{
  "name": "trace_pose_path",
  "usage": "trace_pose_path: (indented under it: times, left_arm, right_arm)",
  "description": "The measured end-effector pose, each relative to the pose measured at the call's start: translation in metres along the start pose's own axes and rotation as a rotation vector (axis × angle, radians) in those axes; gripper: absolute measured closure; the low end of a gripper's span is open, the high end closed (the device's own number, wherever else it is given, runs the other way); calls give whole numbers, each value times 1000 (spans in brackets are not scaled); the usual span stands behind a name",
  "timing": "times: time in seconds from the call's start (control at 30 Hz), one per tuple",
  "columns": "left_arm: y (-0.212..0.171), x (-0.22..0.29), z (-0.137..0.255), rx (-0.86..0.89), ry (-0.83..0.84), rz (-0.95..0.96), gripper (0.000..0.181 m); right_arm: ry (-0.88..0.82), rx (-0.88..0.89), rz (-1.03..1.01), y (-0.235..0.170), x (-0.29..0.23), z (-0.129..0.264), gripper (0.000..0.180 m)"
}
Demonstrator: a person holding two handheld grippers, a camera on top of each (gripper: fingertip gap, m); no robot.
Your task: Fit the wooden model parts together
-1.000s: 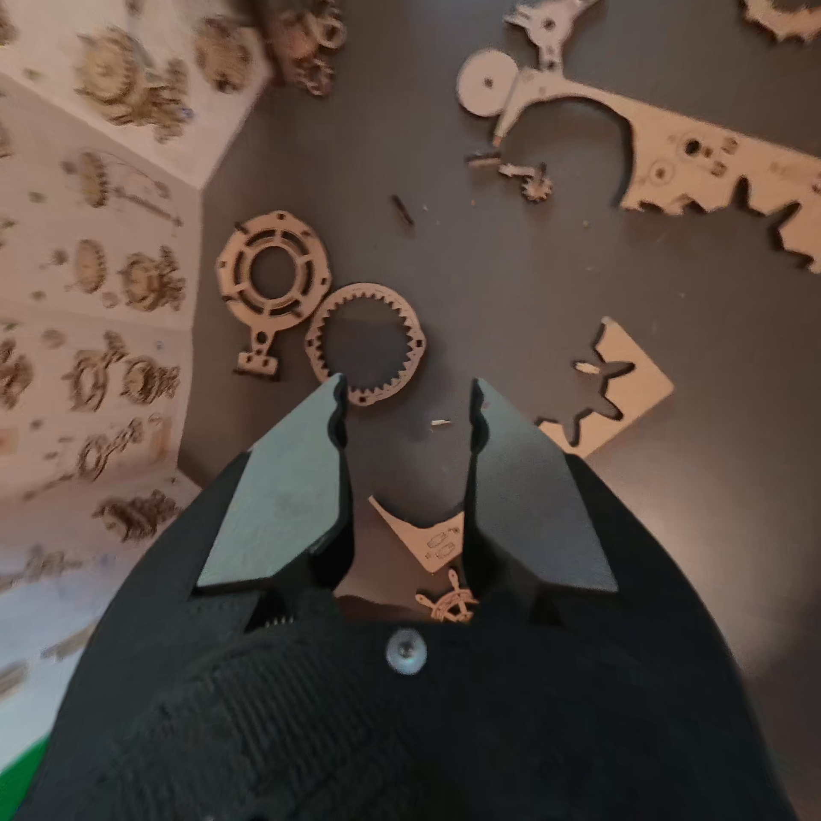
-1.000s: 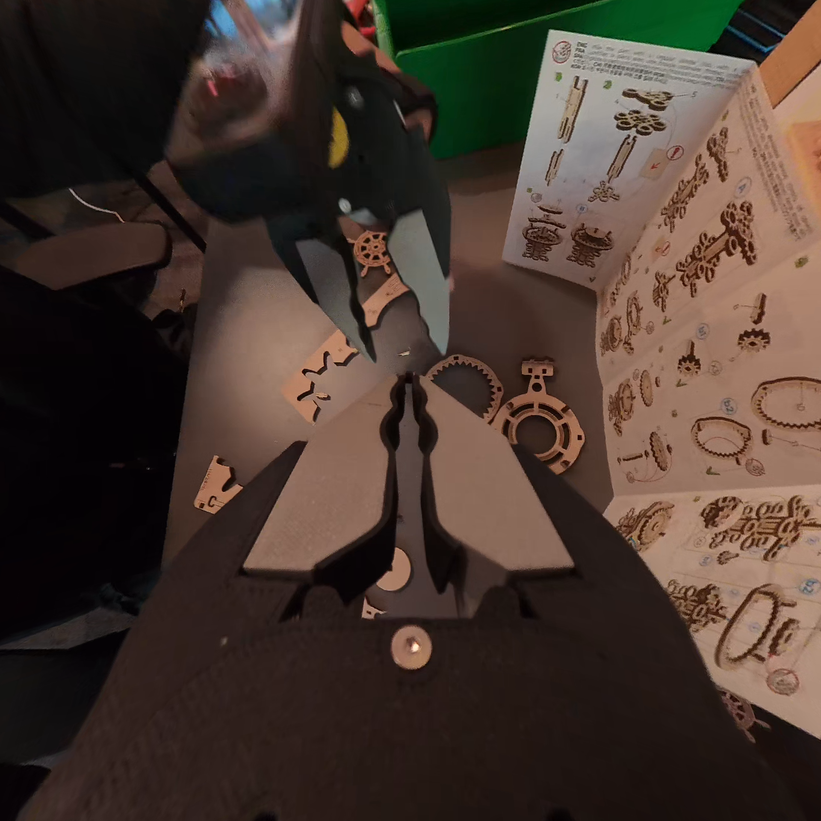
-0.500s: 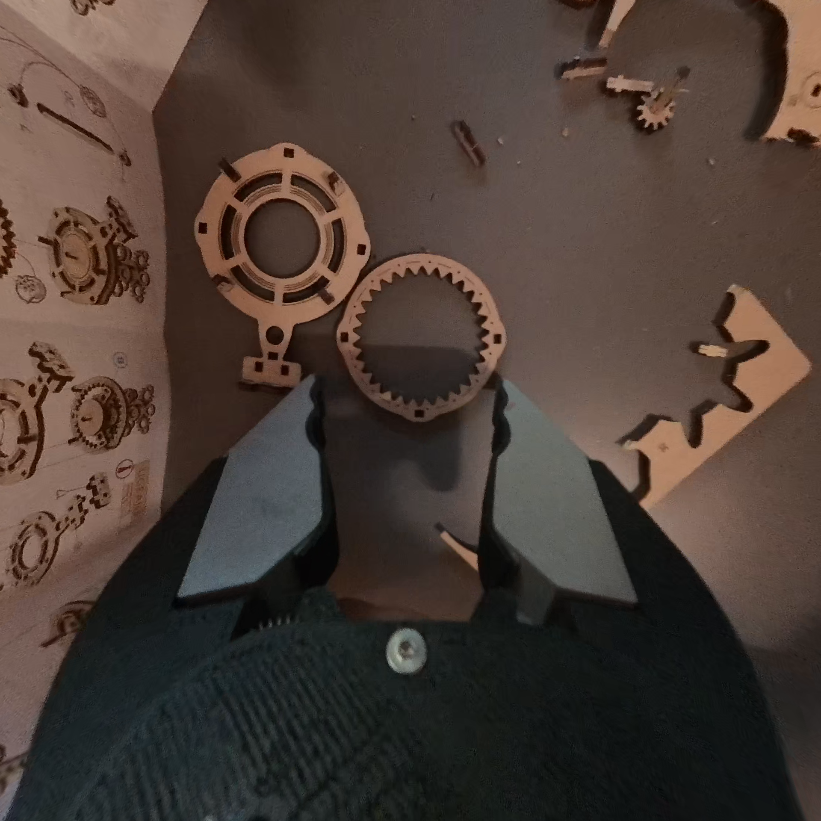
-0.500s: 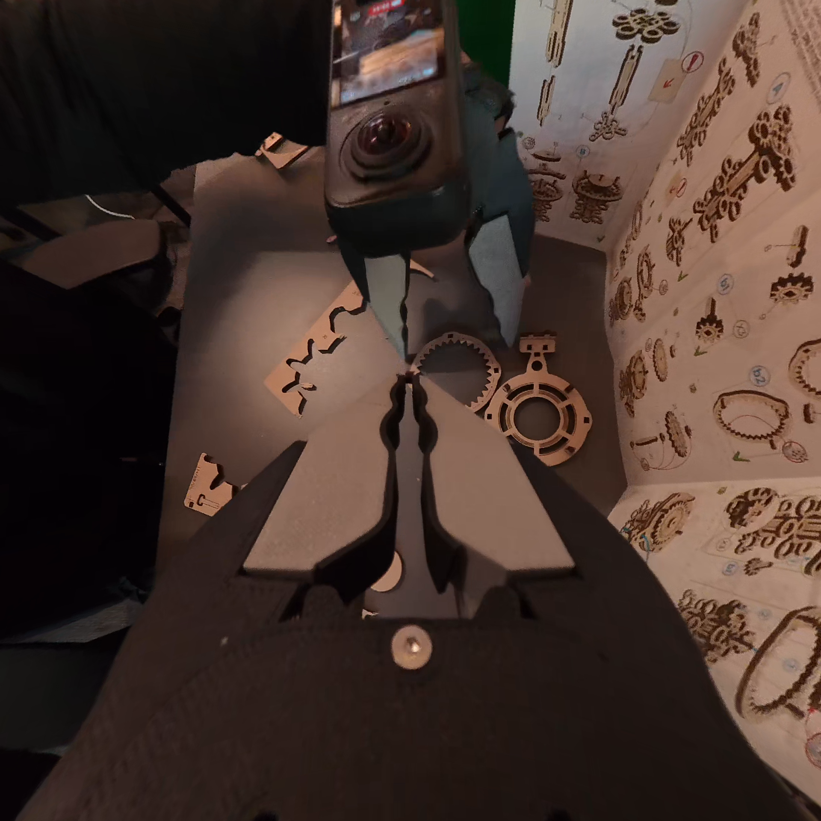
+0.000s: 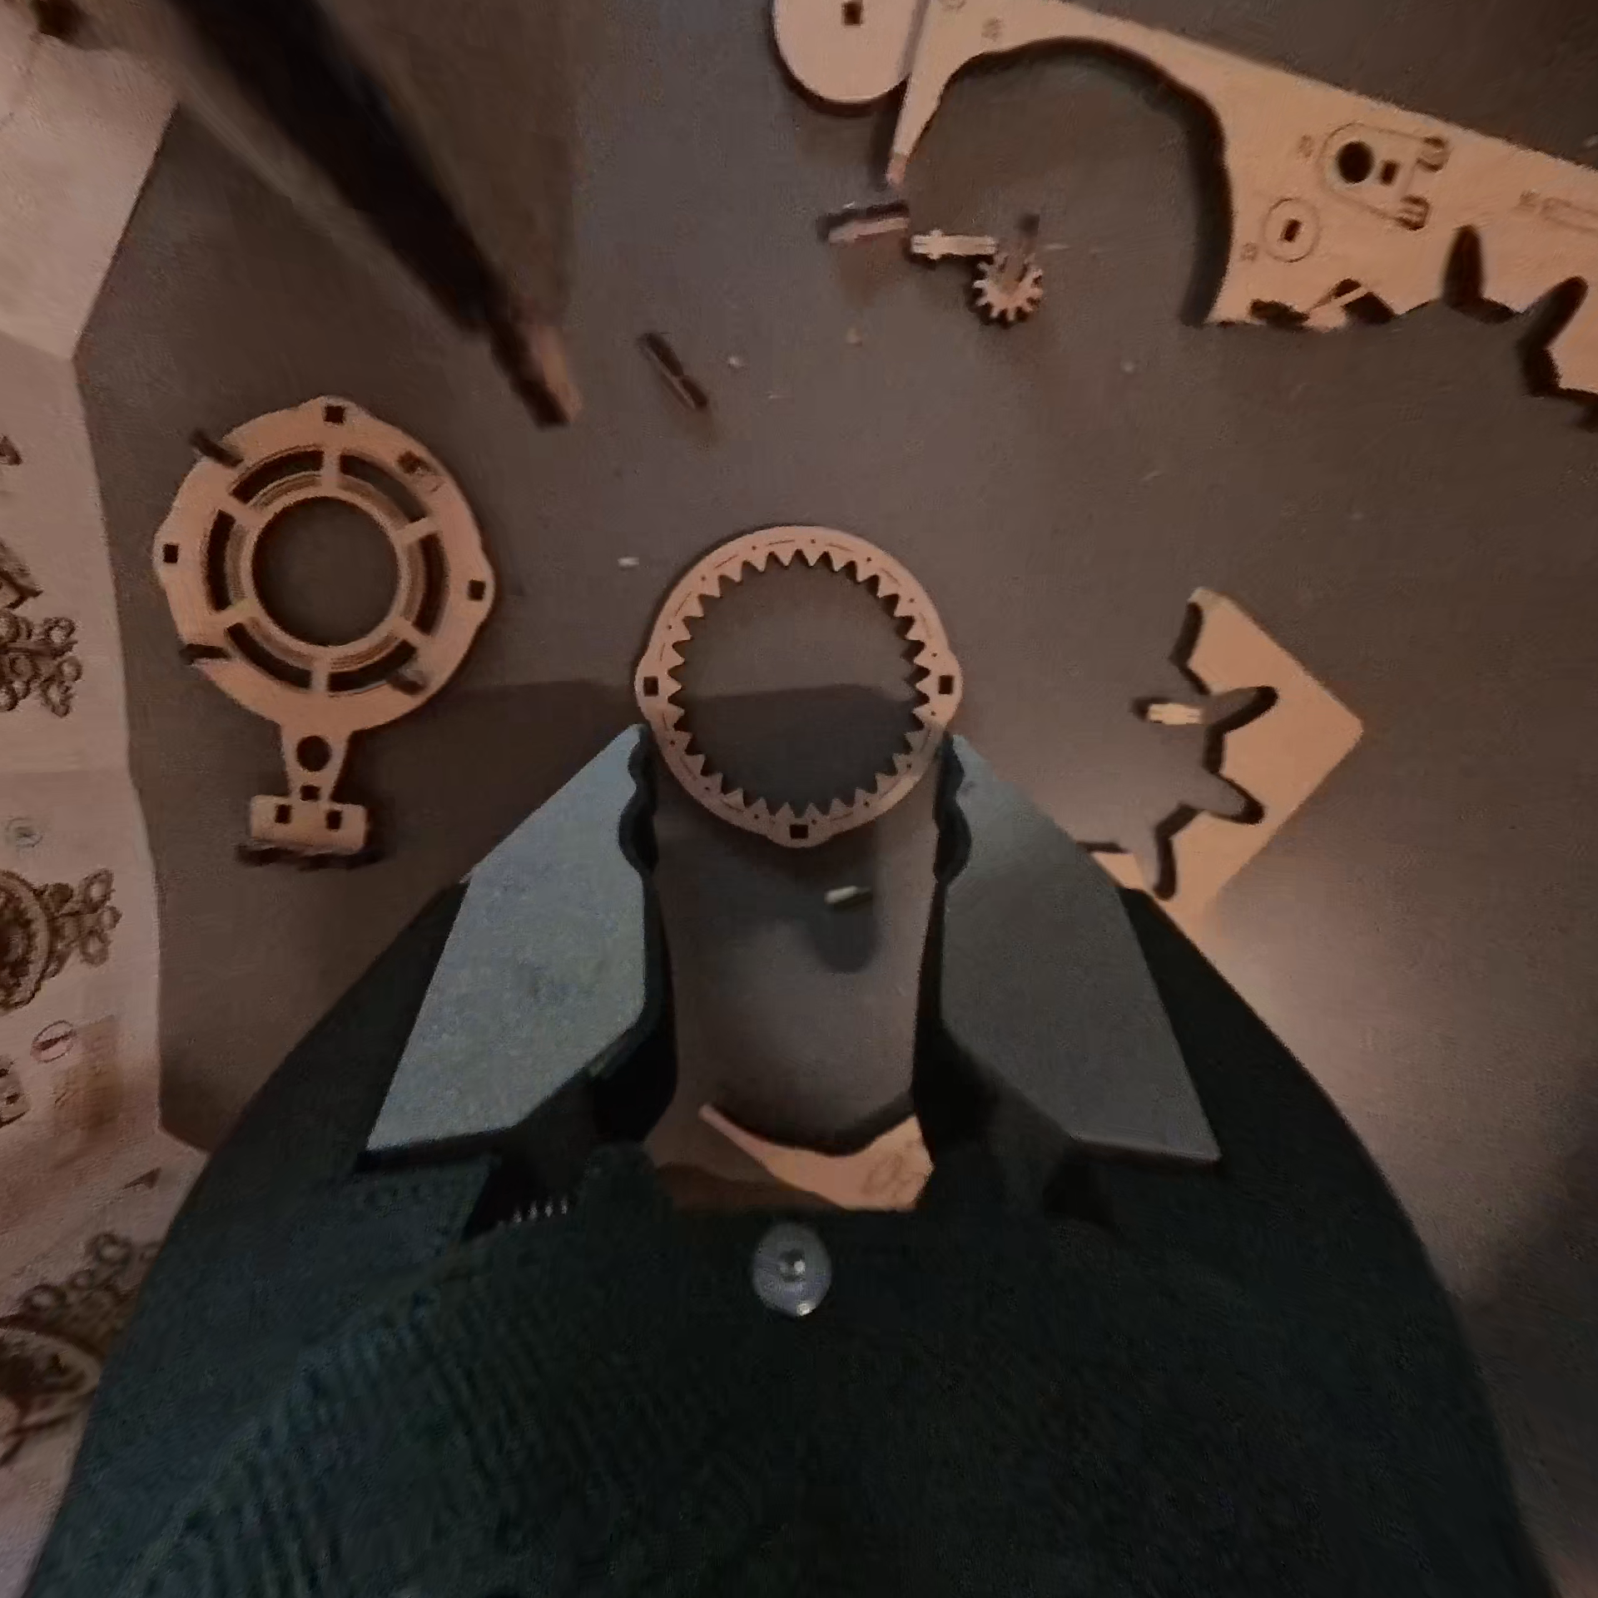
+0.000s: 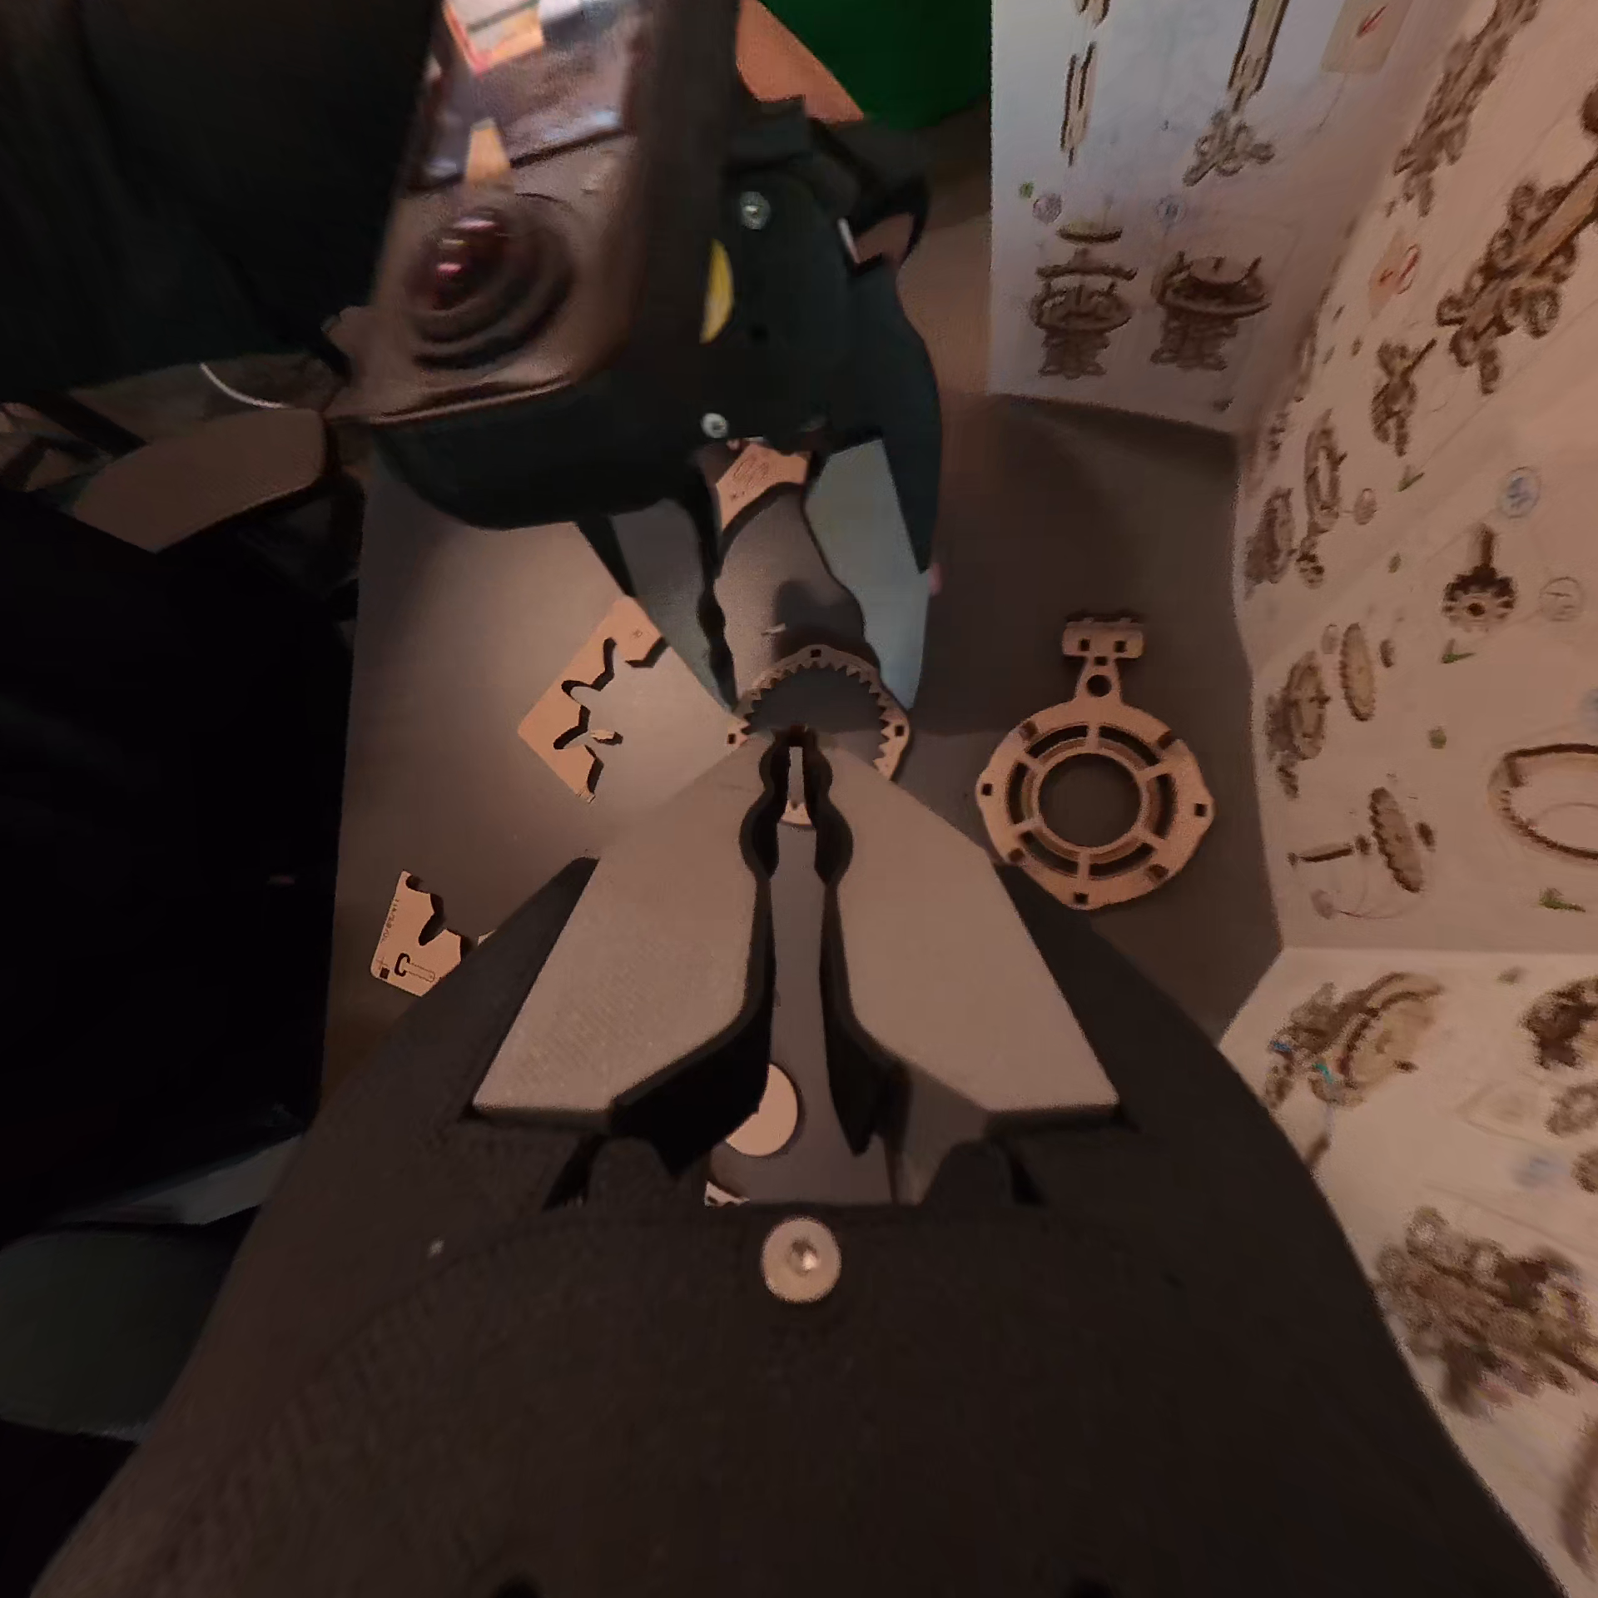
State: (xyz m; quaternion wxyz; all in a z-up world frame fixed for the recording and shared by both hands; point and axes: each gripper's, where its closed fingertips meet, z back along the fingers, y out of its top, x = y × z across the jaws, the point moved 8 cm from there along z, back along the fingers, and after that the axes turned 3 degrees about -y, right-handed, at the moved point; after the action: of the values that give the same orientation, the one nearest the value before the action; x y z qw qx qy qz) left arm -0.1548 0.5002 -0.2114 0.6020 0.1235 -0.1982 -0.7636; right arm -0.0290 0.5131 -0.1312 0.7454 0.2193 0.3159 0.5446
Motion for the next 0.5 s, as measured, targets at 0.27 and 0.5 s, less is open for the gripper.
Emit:
trace_pose_path:
  times: [0.27,0.5]
  left_arm:
    - [5,28,-8,103,16,24,119]
    - [3,31,-8,131,75,116,119]
  right_arm:
    - [-2,-156,-14,-16,-6,-50,180]
    - [50,-143,-76,-20,0,-56,180]
